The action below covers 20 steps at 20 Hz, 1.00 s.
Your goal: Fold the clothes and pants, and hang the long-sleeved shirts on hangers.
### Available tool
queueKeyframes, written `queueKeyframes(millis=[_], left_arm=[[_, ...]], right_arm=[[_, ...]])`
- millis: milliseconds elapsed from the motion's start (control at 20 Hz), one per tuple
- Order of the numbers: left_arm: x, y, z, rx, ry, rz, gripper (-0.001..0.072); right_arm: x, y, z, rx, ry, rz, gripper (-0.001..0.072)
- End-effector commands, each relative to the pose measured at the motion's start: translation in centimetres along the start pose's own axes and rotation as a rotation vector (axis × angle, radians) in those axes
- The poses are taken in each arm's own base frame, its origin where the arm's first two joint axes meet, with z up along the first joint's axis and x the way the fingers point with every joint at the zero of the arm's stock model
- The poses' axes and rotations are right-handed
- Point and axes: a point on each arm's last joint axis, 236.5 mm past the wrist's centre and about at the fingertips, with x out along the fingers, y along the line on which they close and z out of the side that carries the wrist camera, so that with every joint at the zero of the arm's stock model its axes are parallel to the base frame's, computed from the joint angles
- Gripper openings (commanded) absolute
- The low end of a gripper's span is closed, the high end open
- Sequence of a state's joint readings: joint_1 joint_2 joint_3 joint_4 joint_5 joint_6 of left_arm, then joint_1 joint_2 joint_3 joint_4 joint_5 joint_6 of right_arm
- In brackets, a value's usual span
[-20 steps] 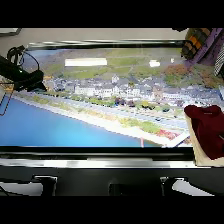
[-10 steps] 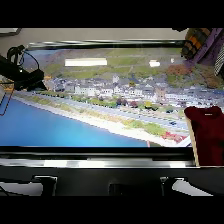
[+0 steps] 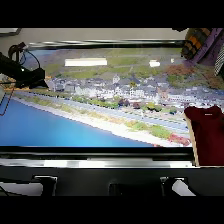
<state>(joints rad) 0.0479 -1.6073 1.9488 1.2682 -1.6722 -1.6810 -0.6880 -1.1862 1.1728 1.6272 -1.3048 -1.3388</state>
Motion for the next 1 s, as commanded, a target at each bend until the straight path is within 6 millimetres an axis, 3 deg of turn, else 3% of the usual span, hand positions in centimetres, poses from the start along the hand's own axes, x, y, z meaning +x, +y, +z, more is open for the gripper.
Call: queueKeyframes(millis=[0,150,200,350,450,600,950], left_arm=[[0.8,-0.3,-0.5,0.075,0.005,0.066,0.0013],[2.1,-0.9,-3.5,0.109,0.07,0.099,0.0013],[2.5,-1.2,-4.5,0.127,0.078,0.096,0.0013],[3.1,-2.1,-6.6,0.19,0.058,0.084,0.0013],[3.1,-2.2,-7.6,0.195,0.049,0.081,0.0013],[3.0,-2.0,-8.5,0.194,0.078,0.085,0.0014],[3.1,-1.8,-9.1,0.174,0.104,0.092,0.0015]], right_arm=[[-2.3,12.3,-1.9,-0.281,-0.055,0.321,0.0118],[-2.8,18.8,-9.8,-0.575,0.061,0.363,0.0109],[-3.0,20.3,-12.4,-0.664,0.088,0.369,0.0059],[-3.9,23.6,-18.3,-0.866,0.123,0.392,0.0035],[-4.3,24.7,-21.0,-0.955,0.131,0.402,0.0036],[-4.5,25.2,-22.7,-1.027,0.124,0.395,0.0035],[-4.1,24.5,-22.0,-1.036,0.115,0.35,0.0036]])
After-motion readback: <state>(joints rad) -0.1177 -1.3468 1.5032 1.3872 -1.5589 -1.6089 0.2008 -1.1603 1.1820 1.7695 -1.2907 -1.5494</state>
